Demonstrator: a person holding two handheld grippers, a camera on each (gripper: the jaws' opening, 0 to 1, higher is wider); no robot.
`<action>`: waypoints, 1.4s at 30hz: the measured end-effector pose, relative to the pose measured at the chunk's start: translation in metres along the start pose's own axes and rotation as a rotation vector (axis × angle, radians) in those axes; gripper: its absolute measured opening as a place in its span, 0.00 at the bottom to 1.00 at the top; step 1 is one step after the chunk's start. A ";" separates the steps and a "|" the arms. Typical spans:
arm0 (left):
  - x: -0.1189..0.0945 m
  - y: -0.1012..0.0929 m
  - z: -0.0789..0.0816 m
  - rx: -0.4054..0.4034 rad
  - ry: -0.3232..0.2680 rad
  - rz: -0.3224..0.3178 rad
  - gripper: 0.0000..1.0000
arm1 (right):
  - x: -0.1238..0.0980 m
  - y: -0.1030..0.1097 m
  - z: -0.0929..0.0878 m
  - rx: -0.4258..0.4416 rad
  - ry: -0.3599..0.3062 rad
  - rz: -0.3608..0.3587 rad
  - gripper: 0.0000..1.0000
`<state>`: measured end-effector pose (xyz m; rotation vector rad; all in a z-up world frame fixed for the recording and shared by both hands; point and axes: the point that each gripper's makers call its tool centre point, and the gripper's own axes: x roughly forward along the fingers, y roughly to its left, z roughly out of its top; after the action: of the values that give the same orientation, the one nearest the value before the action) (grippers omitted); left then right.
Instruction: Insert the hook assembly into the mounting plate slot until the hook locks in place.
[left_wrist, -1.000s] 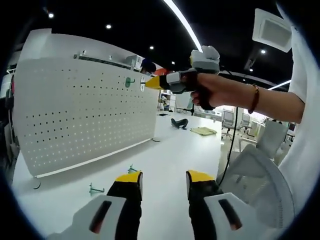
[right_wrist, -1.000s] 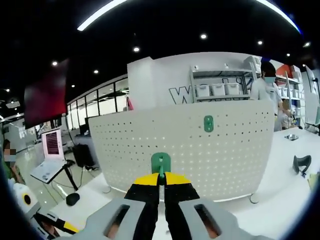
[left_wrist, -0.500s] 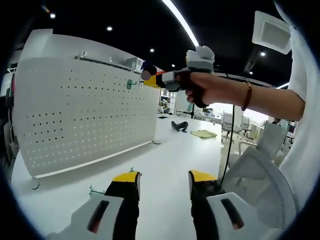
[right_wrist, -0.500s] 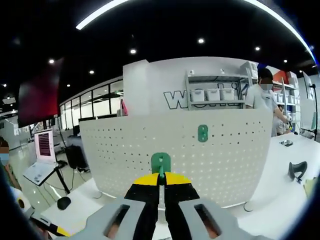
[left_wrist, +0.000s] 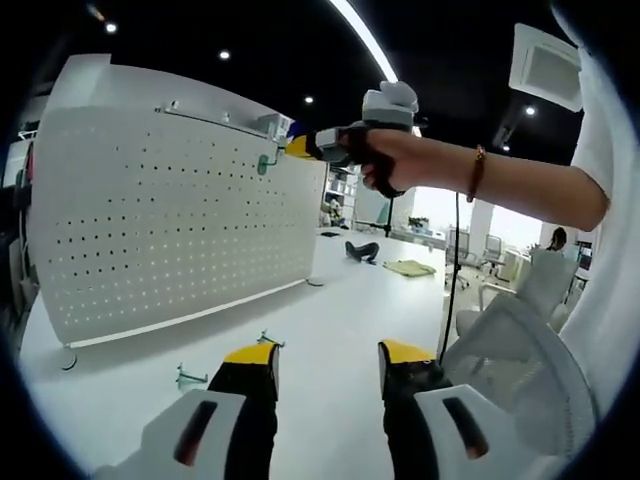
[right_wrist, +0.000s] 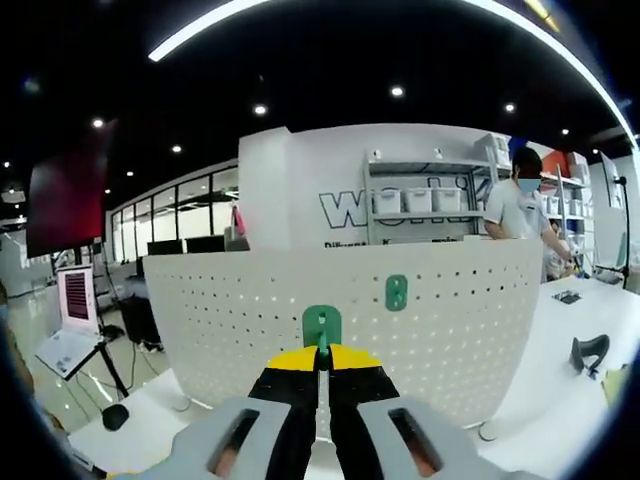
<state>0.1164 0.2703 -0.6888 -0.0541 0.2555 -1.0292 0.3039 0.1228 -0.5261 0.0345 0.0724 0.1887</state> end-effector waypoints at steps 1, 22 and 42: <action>0.000 0.000 0.000 0.001 0.000 0.002 0.42 | 0.001 -0.001 0.000 -0.001 0.000 -0.001 0.01; -0.009 0.011 -0.002 -0.009 -0.014 0.053 0.49 | 0.031 -0.005 0.014 -0.012 -0.017 -0.032 0.01; -0.006 0.018 -0.002 0.033 0.007 0.078 0.72 | 0.056 -0.018 0.022 -0.028 -0.023 -0.063 0.01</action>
<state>0.1285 0.2846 -0.6927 -0.0102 0.2452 -0.9558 0.3641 0.1148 -0.5090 0.0061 0.0475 0.1264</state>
